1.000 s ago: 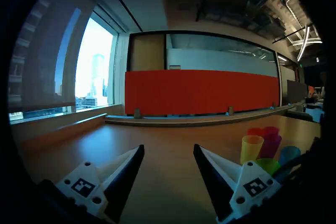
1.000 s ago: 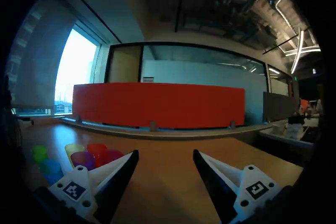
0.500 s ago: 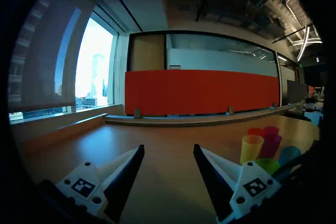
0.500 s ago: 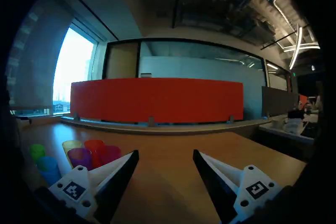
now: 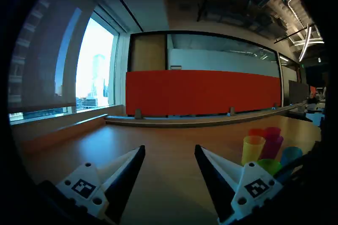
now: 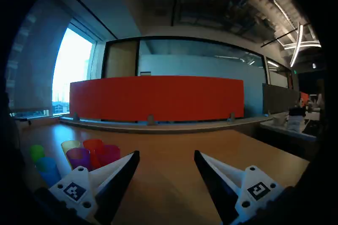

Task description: Pour water

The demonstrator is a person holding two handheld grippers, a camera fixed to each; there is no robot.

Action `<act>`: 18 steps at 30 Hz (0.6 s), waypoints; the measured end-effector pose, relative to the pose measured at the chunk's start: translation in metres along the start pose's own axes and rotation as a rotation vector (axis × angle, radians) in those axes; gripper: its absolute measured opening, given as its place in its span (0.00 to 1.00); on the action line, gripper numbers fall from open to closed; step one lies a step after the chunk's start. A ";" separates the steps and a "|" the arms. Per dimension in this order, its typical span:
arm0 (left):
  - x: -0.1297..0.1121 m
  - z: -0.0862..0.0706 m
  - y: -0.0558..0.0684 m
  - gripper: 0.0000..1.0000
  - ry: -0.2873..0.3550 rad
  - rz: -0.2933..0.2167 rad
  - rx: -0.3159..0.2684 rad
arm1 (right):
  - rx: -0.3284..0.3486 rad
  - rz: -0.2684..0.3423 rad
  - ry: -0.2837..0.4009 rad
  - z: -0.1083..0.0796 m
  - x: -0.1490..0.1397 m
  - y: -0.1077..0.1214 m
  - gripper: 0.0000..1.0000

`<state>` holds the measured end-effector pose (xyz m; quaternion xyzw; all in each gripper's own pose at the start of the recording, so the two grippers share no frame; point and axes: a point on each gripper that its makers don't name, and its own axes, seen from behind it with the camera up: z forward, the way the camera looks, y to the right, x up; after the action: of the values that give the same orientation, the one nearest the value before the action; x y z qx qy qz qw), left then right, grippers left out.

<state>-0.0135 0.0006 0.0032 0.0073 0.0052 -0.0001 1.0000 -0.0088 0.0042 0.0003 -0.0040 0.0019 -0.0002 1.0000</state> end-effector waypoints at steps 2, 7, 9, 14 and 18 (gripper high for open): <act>0.000 0.000 0.000 0.86 0.000 0.000 0.000 | 0.000 0.000 0.000 0.000 0.000 0.000 1.00; 0.000 -0.001 0.001 0.86 0.000 0.000 0.000 | 0.000 0.001 -0.002 -0.001 0.000 -0.001 1.00; 0.000 -0.001 0.001 0.86 0.000 0.000 0.000 | 0.000 0.001 -0.001 -0.001 0.000 -0.001 1.00; 0.000 -0.001 0.001 0.86 -0.001 0.000 0.000 | 0.000 0.000 -0.001 -0.001 0.000 -0.001 1.00; 0.000 0.000 0.001 0.86 0.000 0.000 0.000 | 0.000 0.000 -0.002 -0.001 0.000 -0.001 1.00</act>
<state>-0.0136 0.0018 0.0028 0.0073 0.0050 -0.0003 1.0000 -0.0088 0.0034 -0.0008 -0.0042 0.0011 -0.0001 1.0000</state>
